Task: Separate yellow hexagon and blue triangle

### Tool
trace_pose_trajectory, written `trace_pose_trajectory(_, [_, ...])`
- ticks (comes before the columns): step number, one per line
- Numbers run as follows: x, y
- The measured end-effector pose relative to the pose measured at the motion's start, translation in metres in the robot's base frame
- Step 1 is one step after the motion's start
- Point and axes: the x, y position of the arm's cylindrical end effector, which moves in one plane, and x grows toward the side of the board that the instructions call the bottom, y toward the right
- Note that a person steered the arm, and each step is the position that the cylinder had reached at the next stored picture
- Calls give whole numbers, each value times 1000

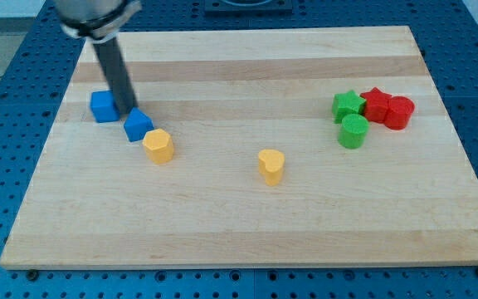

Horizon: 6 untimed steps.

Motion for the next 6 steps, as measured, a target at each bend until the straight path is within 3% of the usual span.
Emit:
trace_pose_trajectory(1, [11, -1])
trace_pose_trajectory(2, [3, 90])
trace_pose_trajectory(3, [15, 103])
trace_pose_trajectory(4, [59, 82])
trace_pose_trajectory(5, [67, 63])
trace_pose_trajectory(6, [31, 52])
